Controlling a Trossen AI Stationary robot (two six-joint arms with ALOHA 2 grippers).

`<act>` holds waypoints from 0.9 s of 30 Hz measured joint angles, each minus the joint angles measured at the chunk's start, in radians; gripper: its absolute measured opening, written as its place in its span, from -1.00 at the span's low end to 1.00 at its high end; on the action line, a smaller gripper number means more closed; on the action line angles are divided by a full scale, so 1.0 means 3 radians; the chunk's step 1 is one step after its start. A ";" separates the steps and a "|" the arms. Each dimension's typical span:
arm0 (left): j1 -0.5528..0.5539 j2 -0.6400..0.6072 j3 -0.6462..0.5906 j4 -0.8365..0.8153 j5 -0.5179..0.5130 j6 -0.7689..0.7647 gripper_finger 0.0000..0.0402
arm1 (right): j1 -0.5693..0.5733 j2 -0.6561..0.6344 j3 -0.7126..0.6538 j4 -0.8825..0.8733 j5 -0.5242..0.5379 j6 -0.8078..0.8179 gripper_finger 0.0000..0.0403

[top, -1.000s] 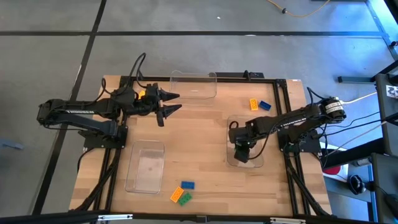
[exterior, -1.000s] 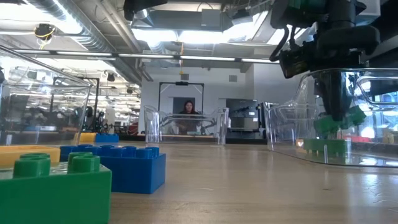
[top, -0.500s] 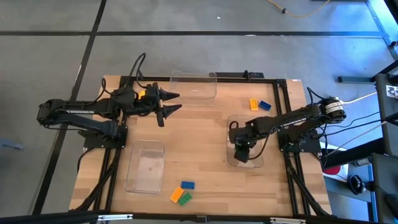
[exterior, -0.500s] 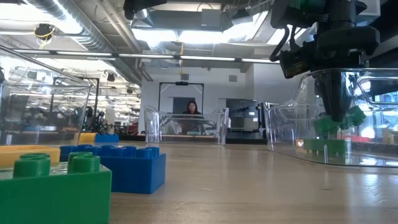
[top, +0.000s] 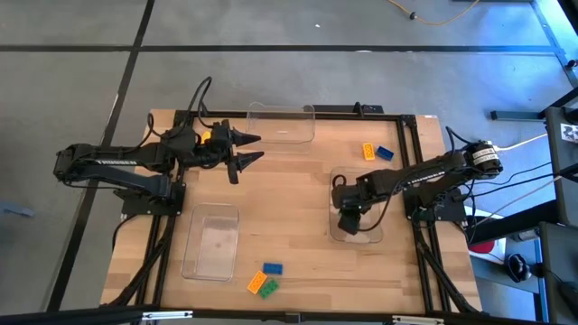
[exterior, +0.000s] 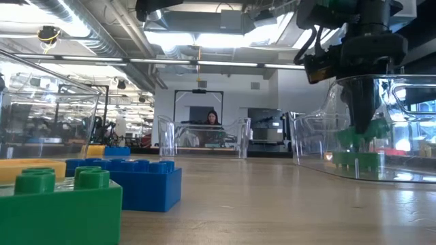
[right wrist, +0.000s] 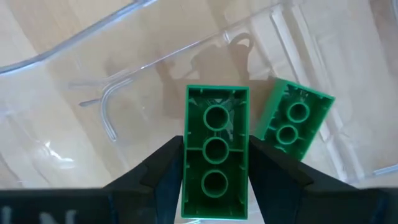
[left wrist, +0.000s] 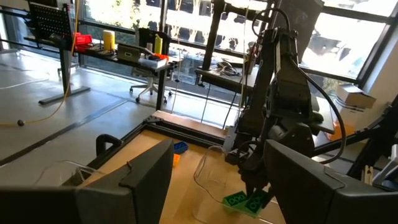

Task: Sort & place blocks by color
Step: Put the top green block into the bottom right transparent bin

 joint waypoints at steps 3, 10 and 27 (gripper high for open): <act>0.0000 0.0000 0.0000 0.0000 0.0000 0.0000 0.21 | 0.0000 0.0000 0.0000 -0.0010 -0.0002 0.0023 -0.15; 0.0000 0.0000 0.0000 0.0000 0.0001 0.0000 0.21 | 0.0000 0.0000 0.0000 0.0098 -0.0085 0.0049 -0.15; -0.0001 0.0000 0.0000 0.0000 0.0001 0.0001 0.21 | 0.0000 0.0002 0.0000 0.0145 -0.0115 0.0113 -0.15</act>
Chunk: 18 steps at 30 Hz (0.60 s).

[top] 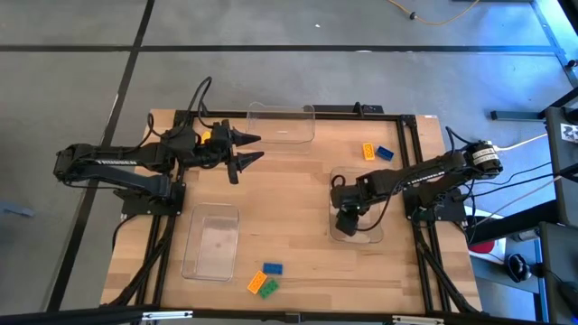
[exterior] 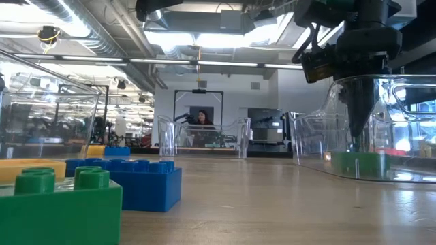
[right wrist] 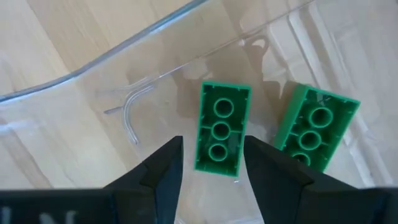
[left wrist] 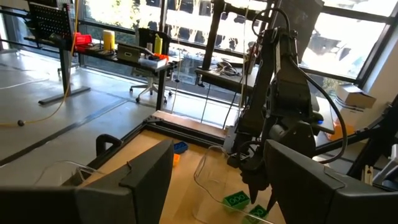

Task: Sort & place blocks by color
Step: Put the top green block into the bottom right transparent bin, then put the green block into the bottom right transparent bin

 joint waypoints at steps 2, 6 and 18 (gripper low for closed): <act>0.0000 0.0000 0.0000 -0.0002 0.0001 0.0000 0.21 | -0.0001 0.0000 0.0002 -0.0016 0.0114 0.0050 -0.15; 0.0001 0.0000 0.0000 -0.0008 0.0111 -0.0020 0.21 | -0.0016 0.0001 0.0121 -0.0284 -0.0069 -0.0147 -0.15; -0.0001 -0.0091 0.0003 -0.0016 0.0476 -0.0001 0.21 | -0.0047 -0.0111 0.1416 -0.0831 0.0116 -0.0739 -0.15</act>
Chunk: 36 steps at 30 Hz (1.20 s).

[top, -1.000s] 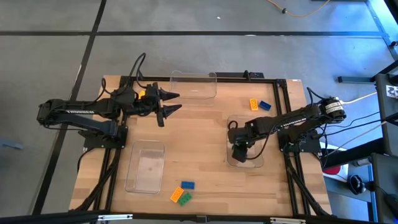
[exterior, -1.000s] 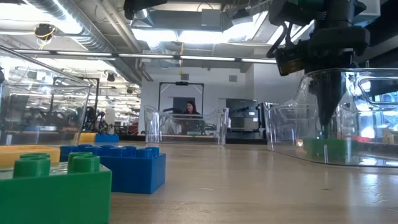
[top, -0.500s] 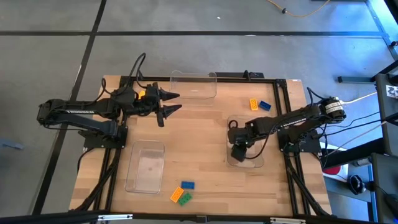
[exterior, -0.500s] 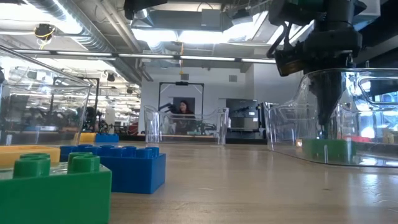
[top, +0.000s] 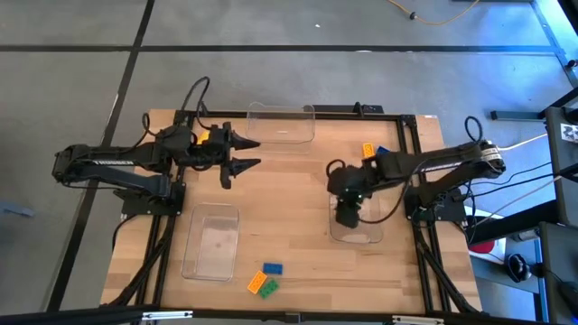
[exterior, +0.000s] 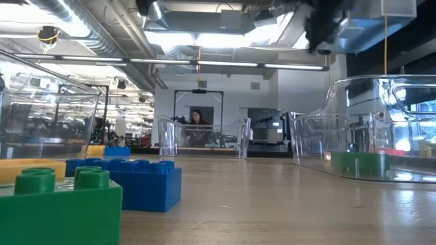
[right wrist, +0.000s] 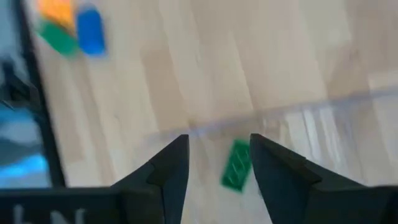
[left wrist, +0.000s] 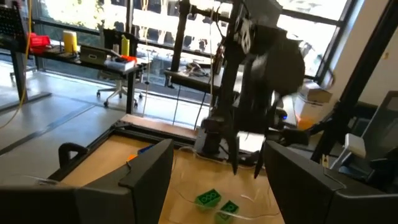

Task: Sort & place blocks by color
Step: Put the green block into the bottom right transparent bin

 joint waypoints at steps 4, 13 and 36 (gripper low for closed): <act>0.0001 0.0005 0.0000 -0.0004 0.0002 0.0000 0.21 | 0.0009 -0.0004 0.0252 0.0269 0.0168 0.0224 -0.16; 0.0000 0.0004 0.0000 -0.0005 -0.0037 -0.0019 0.21 | -0.0001 -0.0001 0.0362 0.1063 0.0739 -0.0270 -0.17; -0.0003 0.0006 -0.0001 0.0004 -0.0115 -0.0153 0.21 | 0.0270 -0.1776 -0.1062 0.1731 0.0977 0.0334 -0.76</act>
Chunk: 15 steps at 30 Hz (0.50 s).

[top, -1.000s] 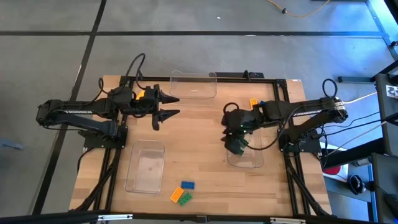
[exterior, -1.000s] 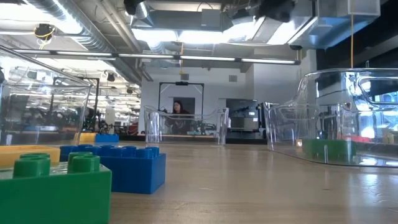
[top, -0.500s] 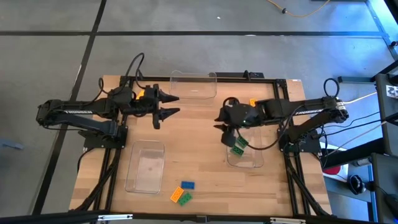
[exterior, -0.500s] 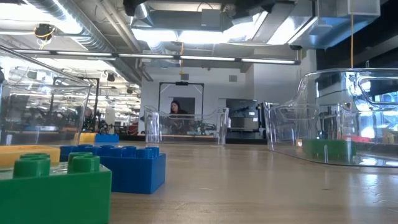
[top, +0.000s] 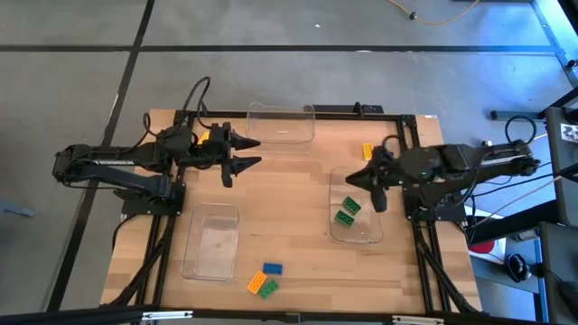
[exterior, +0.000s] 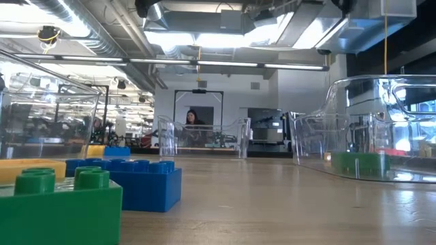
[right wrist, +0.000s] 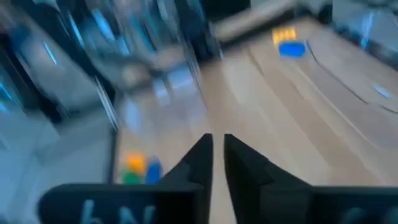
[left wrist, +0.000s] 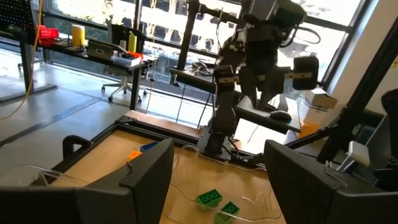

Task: Sort & place blocks by color
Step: Put the green block into the bottom right transparent bin

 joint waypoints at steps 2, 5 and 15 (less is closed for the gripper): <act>0.0000 0.0000 0.0000 0.0000 0.0000 0.0034 0.21 | 0.0045 -0.0136 -0.0301 0.0633 0.0098 0.0080 -0.63; 0.0000 0.0000 0.0000 0.0000 0.0026 0.0038 0.21 | 0.0048 -0.0179 -0.0624 0.1604 0.0182 0.0066 -0.34; 0.0000 0.0000 -0.0003 -0.0012 0.0117 0.0055 0.21 | 0.0045 -0.0038 -0.0763 0.2346 0.0468 -0.0229 0.60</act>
